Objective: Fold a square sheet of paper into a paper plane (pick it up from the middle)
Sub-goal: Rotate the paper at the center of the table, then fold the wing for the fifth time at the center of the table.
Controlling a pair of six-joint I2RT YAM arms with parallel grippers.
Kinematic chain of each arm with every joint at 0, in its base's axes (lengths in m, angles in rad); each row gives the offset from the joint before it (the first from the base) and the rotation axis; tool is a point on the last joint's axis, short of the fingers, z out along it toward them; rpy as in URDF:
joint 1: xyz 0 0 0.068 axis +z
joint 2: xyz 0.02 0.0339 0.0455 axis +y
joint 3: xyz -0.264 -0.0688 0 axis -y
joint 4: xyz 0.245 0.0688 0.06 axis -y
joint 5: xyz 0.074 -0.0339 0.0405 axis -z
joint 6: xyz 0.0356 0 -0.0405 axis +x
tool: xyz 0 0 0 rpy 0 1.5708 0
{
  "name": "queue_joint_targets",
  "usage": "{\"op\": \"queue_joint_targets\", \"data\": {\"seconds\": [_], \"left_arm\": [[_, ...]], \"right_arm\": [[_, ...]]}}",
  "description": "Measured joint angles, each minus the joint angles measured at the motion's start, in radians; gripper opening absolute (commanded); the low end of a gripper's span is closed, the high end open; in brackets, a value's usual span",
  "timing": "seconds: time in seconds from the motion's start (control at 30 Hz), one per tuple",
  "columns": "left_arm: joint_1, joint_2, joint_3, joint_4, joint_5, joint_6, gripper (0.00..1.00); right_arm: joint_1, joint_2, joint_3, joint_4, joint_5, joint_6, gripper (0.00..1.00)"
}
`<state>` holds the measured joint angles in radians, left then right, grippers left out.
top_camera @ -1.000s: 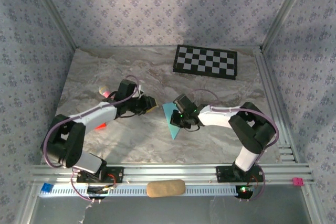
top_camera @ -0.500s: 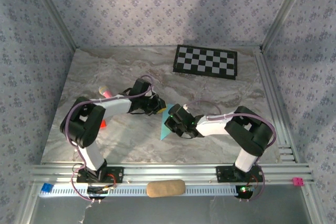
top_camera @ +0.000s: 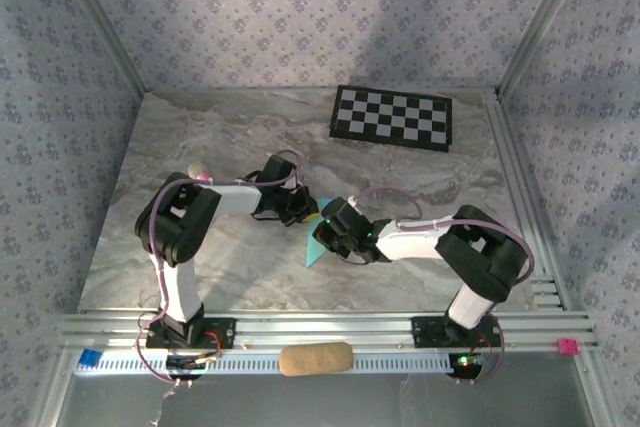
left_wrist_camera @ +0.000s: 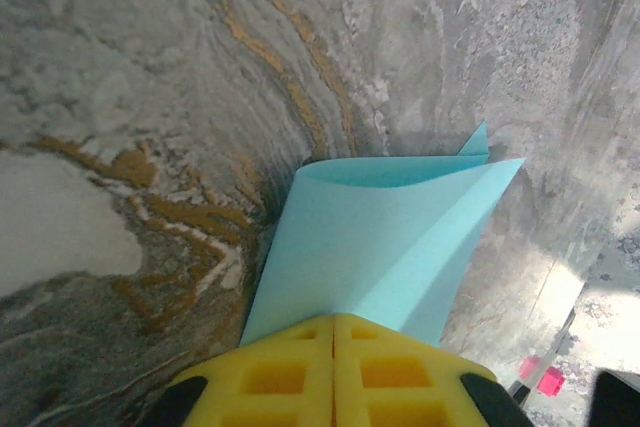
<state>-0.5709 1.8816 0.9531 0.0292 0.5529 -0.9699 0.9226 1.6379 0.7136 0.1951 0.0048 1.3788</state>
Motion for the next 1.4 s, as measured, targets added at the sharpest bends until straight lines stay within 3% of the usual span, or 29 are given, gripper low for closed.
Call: {"op": "queue_joint_targets", "data": {"seconds": [0.2,0.3,0.53,0.8,1.4], "left_arm": [[-0.001,0.0,0.0,-0.001,0.0,0.021,0.08],[-0.001,0.0,0.001,-0.003,0.0,0.038,0.08],[-0.001,0.0,0.002,-0.005,0.0,0.053,0.08],[-0.001,0.0,0.002,-0.005,0.0,0.052,0.08],[-0.001,0.0,0.002,-0.005,0.0,0.052,0.08]], "right_arm": [[-0.056,-0.116,0.038,-0.153,0.007,-0.117,0.28],[-0.134,-0.17,0.003,-0.169,-0.008,-0.159,0.39],[-0.318,-0.193,-0.087,-0.167,-0.157,-0.246,0.4],[-0.325,-0.178,-0.087,-0.158,-0.277,-0.273,0.33],[-0.322,-0.063,-0.091,-0.064,-0.384,-0.254,0.34]]}}
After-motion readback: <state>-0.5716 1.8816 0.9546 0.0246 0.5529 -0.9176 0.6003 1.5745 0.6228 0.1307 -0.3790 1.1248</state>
